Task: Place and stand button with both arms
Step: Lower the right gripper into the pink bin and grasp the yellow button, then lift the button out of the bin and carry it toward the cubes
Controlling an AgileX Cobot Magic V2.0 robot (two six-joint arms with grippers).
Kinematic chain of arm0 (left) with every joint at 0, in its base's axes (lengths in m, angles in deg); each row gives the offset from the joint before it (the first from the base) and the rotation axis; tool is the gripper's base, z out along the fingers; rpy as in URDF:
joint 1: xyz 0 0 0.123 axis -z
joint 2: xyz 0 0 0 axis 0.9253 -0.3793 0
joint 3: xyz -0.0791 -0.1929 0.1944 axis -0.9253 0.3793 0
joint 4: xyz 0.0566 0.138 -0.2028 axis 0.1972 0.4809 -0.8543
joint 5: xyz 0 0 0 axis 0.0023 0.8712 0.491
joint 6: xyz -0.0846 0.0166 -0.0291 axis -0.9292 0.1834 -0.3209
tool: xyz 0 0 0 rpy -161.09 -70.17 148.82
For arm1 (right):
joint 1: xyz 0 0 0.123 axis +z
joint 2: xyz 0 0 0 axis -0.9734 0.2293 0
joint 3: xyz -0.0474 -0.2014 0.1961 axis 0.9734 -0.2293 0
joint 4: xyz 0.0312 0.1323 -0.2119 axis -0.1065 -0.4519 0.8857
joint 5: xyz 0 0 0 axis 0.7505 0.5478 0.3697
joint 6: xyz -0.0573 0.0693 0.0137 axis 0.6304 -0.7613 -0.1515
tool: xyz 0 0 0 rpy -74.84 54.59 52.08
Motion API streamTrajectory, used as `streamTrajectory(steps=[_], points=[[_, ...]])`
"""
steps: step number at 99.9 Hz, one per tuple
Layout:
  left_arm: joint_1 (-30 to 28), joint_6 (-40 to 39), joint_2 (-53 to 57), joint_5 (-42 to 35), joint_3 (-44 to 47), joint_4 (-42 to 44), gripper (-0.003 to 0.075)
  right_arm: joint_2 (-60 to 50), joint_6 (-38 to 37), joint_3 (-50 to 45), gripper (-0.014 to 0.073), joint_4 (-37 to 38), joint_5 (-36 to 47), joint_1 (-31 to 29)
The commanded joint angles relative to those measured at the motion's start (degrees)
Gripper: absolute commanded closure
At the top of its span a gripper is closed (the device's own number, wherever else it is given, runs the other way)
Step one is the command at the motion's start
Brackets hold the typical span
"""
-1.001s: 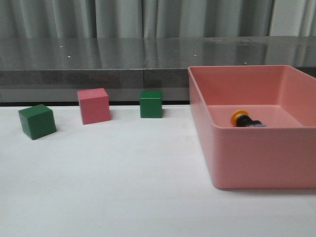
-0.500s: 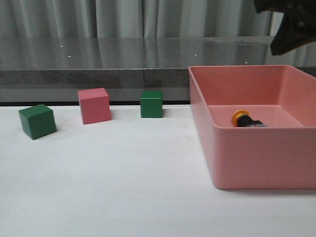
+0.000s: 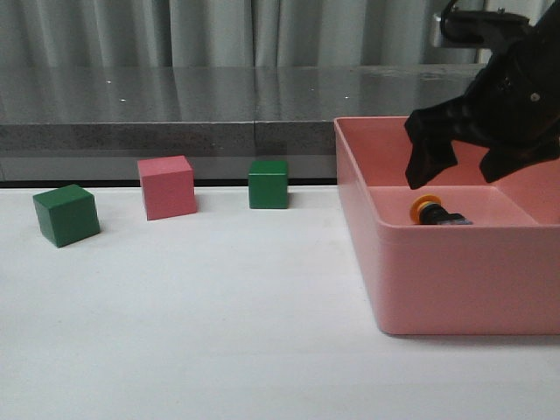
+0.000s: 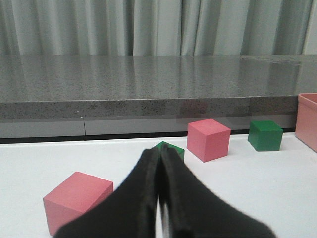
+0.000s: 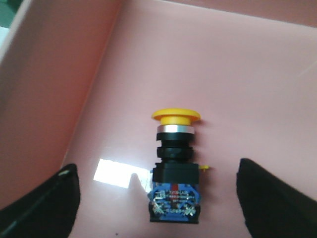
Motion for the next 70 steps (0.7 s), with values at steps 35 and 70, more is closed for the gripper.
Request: streamTrajectory(steps=[35,70], points=[[-0.1,0.1,1.6,-4.4,2.6,-0.5,0.074,7.3,1.0,1.7,0.0144,0.0,6.9,-0.1],[-0.1,0.1,1.6,-4.4,2.6,-0.5,0.074,1.6,0.9,1.8,0.0549,0.0,6.3,0.0]])
